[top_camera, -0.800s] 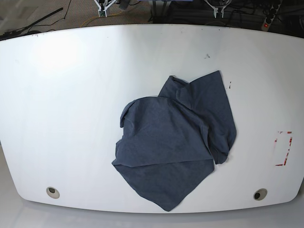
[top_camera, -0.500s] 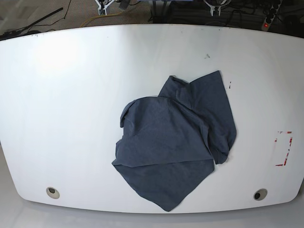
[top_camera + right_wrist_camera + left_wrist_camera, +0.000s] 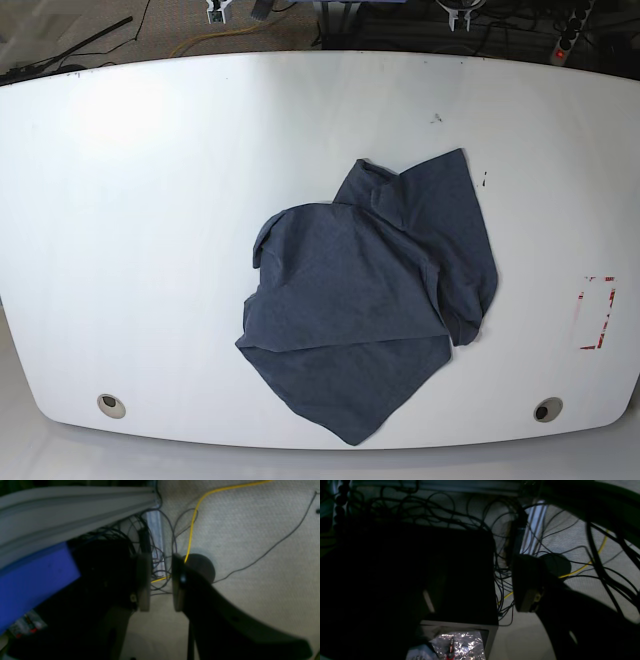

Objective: Fold the T-shirt properly

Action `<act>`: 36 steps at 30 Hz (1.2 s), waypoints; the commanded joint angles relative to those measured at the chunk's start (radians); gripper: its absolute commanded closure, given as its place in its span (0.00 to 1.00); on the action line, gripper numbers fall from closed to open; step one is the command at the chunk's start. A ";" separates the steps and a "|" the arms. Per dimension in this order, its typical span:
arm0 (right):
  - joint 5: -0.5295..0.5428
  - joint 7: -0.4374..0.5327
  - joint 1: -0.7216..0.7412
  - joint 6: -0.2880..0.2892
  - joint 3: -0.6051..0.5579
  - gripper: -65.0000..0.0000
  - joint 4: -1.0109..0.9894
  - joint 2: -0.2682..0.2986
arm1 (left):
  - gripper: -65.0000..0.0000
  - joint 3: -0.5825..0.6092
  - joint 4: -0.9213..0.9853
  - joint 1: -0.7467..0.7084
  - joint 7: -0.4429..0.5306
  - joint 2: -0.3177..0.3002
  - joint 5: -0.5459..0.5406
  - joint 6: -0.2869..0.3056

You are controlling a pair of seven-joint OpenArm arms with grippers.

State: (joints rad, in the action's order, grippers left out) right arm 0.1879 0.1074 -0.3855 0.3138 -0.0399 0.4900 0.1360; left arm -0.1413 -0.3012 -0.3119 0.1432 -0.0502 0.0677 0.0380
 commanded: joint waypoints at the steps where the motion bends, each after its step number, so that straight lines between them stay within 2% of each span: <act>1: 0.002 0.007 -0.046 0.005 0.002 0.80 0.071 0.007 | 0.43 0.001 -0.082 -0.054 0.000 -0.006 0.001 -0.003; 8: 0.012 -0.035 -0.175 0.005 0.005 0.80 0.244 0.026 | 0.43 0.001 -0.301 -0.211 0.000 -0.006 0.001 -0.003; 14: 0.012 -0.038 -0.330 0.005 0.071 0.80 0.453 0.026 | 0.43 0.001 -0.593 -0.396 0.000 -0.006 0.001 -0.003; 20: 0.012 -0.087 -0.465 0.012 0.150 0.80 0.649 0.021 | 0.43 0.001 -0.873 -0.568 0.000 -0.007 0.001 -0.003; 30: 0.012 -0.087 -0.718 0.009 0.159 0.80 1.014 0.021 | 0.43 -0.001 -1.334 -0.817 0.000 -0.014 -0.001 -0.002; 34: 0.014 -0.088 -0.795 0.008 0.188 0.80 1.146 0.015 | 0.43 -0.001 -1.478 -0.883 0.000 -0.015 -0.003 -0.002; 36: 0.014 -0.088 -0.817 0.008 0.212 0.80 1.191 -0.014 | 0.43 -0.001 -1.532 -0.901 0.000 -0.017 -0.003 -0.002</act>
State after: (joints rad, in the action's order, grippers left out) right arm 0.1921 -0.0002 -1.1694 0.3237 0.1482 1.6314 0.1413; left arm -0.1394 -1.7744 -1.1831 0.1242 -0.0620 0.0673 0.0414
